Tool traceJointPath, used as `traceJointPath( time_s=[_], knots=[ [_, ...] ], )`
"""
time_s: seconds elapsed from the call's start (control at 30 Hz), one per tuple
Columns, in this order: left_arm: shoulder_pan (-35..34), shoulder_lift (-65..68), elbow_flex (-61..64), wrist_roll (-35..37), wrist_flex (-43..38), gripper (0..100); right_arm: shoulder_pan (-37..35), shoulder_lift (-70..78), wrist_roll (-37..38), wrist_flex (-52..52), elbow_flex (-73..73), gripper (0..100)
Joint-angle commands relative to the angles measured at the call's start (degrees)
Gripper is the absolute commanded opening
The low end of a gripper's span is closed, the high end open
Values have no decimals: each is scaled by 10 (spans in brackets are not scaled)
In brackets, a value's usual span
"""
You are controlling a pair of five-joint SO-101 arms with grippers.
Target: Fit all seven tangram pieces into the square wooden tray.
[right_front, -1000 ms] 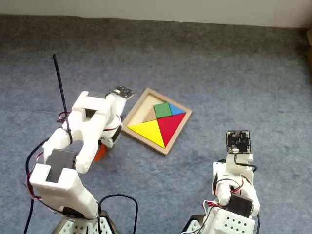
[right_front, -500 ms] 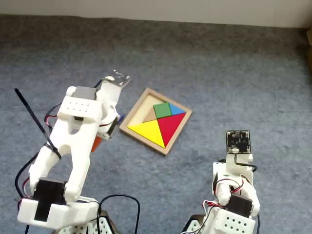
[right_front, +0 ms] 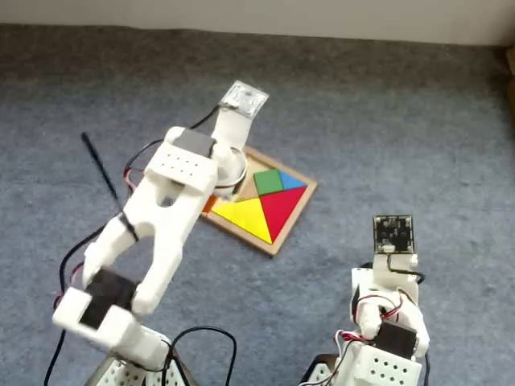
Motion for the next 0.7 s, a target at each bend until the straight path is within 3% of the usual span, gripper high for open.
traceJointPath(
  time_s=[0.0, 0.37, 0.53, 0.67],
  knots=[
    [19, 81, -102, 7, 10, 37, 7, -14, 0, 0, 56, 9],
    [27, 258, -298, 5, 108, 44, 7, -14, 0, 0, 56, 9],
    [22, 297, -349, 8, 147, 137, 7, -14, 0, 0, 56, 9],
    [18, 305, -379, 8, 169, 139, 7, -14, 0, 0, 56, 9]
  ],
)
